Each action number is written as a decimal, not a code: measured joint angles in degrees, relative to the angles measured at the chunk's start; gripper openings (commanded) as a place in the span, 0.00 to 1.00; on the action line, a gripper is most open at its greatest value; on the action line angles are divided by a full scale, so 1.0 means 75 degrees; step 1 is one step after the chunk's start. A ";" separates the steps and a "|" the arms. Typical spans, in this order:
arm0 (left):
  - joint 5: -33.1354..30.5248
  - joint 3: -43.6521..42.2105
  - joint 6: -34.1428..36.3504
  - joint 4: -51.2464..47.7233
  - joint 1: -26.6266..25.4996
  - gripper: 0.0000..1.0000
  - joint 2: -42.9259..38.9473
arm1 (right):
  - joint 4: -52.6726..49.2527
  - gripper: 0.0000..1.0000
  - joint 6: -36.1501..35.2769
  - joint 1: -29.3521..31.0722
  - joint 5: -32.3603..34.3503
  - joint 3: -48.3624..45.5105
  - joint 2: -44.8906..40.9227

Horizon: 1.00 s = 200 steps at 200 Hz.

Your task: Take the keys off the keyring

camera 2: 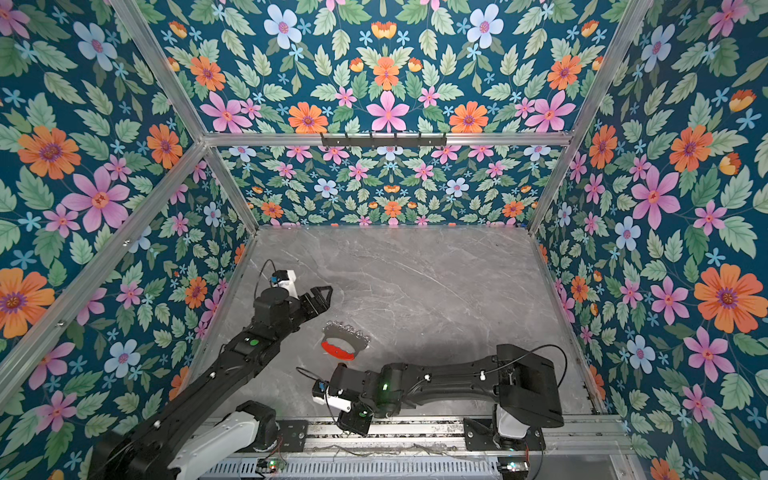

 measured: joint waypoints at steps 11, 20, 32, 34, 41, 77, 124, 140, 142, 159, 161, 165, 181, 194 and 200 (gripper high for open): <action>-0.0140 0.0248 0.0047 -0.0265 0.0006 1.00 -0.0527 | 0.0032 0.37 -0.0119 0.0105 0.0108 0.0125 0.0265; -0.0265 0.0449 0.0096 -0.0498 0.0006 1.00 -0.0903 | -0.0012 0.37 -0.0230 0.0213 0.0300 0.0192 0.0472; -0.0449 0.0702 0.0189 -0.0857 0.0006 1.00 -0.1361 | -0.0055 0.35 -0.0356 0.0364 0.0361 0.0256 0.0673; -0.0475 0.0740 0.0216 -0.0912 0.0006 1.00 -0.1428 | -0.0055 0.35 -0.0382 0.0385 0.0376 0.0265 0.0699; -0.0568 0.0880 0.0245 -0.1099 0.0009 1.00 -0.1641 | -0.0070 0.35 -0.0484 0.0475 0.0452 0.0286 0.0775; -0.0828 0.1428 0.0431 -0.1926 0.0009 1.00 -0.2340 | -0.0219 0.35 -0.0688 0.0851 0.1116 0.0356 0.1125; -0.0953 0.1769 0.0612 -0.2565 0.0009 1.00 -0.2754 | -0.0219 0.35 -0.0839 0.1151 0.1993 0.0490 0.1384; -0.0973 0.1801 0.0609 -0.2661 0.0009 1.00 -0.2798 | -0.0219 0.35 -0.0895 0.1180 0.2308 0.0583 0.1486; -0.0973 0.1801 0.0612 -0.2672 0.0009 1.00 -0.2801 | -0.0216 0.35 -0.0912 0.1186 0.2352 0.0592 0.1504; -0.0968 0.1789 0.0629 -0.2757 0.0009 1.00 -0.2818 | -0.0224 0.35 -0.0959 0.1221 0.2498 0.0612 0.1582; -0.0968 0.1786 0.0629 -0.2766 0.0009 1.00 -0.2818 | -0.0227 0.35 -0.0968 0.1227 0.2524 0.0612 0.1585; -0.0968 0.1781 0.0629 -0.2780 0.0009 1.00 -0.2821 | -0.0230 0.35 -0.0970 0.1230 0.2547 0.0612 0.1588; -0.0941 0.1766 0.0629 -0.2801 0.0009 1.00 -0.2821 | -0.0201 0.35 -0.1026 0.1233 0.2629 0.0595 0.1585; -0.0921 0.1766 0.0629 -0.2801 0.0009 1.00 -0.2821 | -0.0210 0.35 -0.1064 0.1256 0.2687 0.0545 0.1545; -0.0903 0.1766 0.0629 -0.2801 0.0009 1.00 -0.2821 | -0.0216 0.35 -0.1075 0.1268 0.2722 0.0539 0.1530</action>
